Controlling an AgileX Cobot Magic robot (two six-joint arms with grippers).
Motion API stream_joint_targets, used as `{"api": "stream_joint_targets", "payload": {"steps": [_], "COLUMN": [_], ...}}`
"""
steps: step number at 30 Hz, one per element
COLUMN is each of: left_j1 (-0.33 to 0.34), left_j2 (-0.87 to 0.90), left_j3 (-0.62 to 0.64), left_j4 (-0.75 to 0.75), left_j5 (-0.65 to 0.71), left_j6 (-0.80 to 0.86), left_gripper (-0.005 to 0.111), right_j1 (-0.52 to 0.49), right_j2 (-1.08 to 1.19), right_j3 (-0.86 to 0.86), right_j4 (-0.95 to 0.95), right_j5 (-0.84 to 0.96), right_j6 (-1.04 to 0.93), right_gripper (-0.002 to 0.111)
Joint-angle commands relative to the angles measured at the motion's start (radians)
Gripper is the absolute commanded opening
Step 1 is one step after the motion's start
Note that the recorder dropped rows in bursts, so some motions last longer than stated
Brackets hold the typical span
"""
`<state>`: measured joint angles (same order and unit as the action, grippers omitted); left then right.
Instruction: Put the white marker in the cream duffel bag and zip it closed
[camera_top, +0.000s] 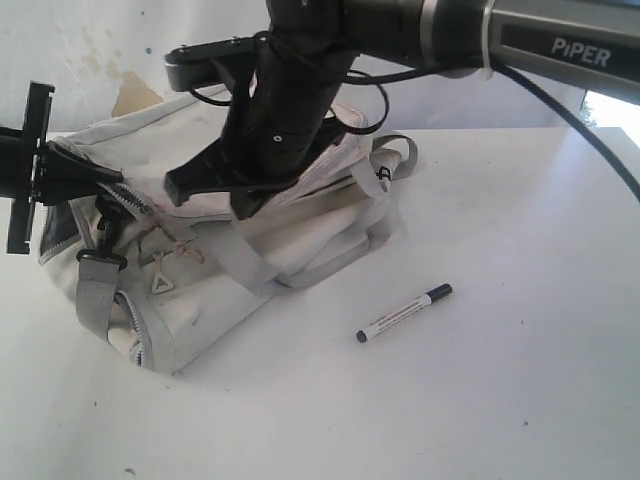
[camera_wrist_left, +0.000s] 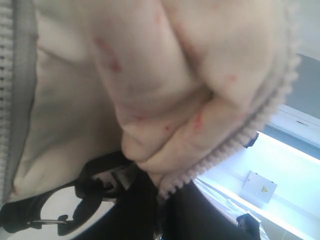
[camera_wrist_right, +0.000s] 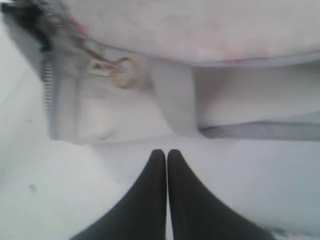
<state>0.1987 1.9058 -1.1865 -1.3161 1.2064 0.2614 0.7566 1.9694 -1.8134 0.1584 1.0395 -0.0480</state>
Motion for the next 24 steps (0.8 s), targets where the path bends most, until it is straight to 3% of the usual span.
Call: {"api": "stream_joint_targets", "payload": {"steps": [1, 10, 18, 24], "left_j1": [-0.001, -0.001, -0.001, -0.001], "left_j2": [-0.005, -0.005, -0.005, -0.005], "left_j3": [-0.007, -0.007, -0.007, -0.007], "left_j4": [-0.028, -0.028, -0.028, -0.05], "left_j5": [0.015, 0.015, 0.015, 0.015], "left_j6": [0.009, 0.009, 0.009, 0.004], "left_gripper": [0.0, 0.0, 0.0, 0.0], "right_j1": [-0.001, 0.001, 0.003, 0.02], "right_j2": [0.023, 0.13, 0.147, 0.156], "right_j3": [0.0, 0.0, 0.0, 0.0], "right_j4": [0.32, 0.416, 0.421, 0.421], "right_j5": [-0.019, -0.139, -0.336, -0.367], "right_j6": [-0.237, -0.289, -0.298, -0.341], "right_gripper": [0.001, 0.048, 0.051, 0.051]}}
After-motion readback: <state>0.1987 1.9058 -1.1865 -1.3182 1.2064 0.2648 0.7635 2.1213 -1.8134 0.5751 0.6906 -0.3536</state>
